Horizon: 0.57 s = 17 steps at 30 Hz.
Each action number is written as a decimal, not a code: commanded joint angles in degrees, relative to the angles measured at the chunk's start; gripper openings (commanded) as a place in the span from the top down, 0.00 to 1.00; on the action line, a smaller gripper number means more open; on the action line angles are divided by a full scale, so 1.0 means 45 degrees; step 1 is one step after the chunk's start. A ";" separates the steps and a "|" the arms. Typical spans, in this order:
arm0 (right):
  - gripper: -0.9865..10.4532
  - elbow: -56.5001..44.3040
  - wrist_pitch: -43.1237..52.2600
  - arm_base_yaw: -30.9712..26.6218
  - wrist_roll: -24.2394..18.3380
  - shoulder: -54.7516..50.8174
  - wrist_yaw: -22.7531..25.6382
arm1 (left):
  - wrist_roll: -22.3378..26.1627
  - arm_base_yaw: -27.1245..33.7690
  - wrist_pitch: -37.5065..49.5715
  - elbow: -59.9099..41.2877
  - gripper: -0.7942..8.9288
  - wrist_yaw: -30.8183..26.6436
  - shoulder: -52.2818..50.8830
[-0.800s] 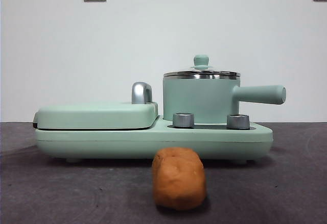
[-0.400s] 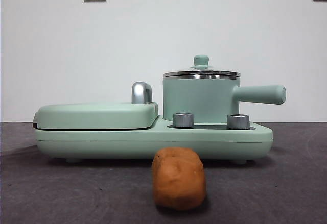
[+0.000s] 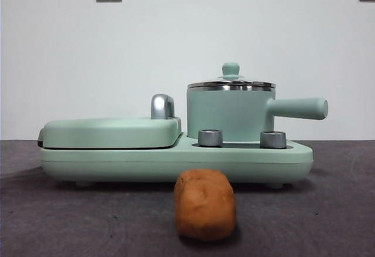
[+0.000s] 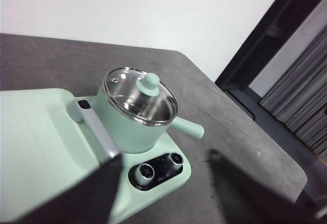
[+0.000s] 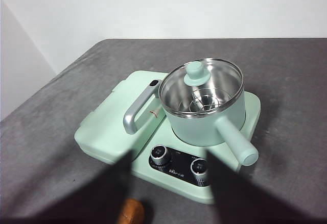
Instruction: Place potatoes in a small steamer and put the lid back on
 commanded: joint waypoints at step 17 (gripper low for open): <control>0.52 0.0243 0.0117 -0.0005 0.0131 0.0073 -0.0024 | 0.2195 -0.3041 -0.1316 0.5139 0.50 -0.1768 0.5659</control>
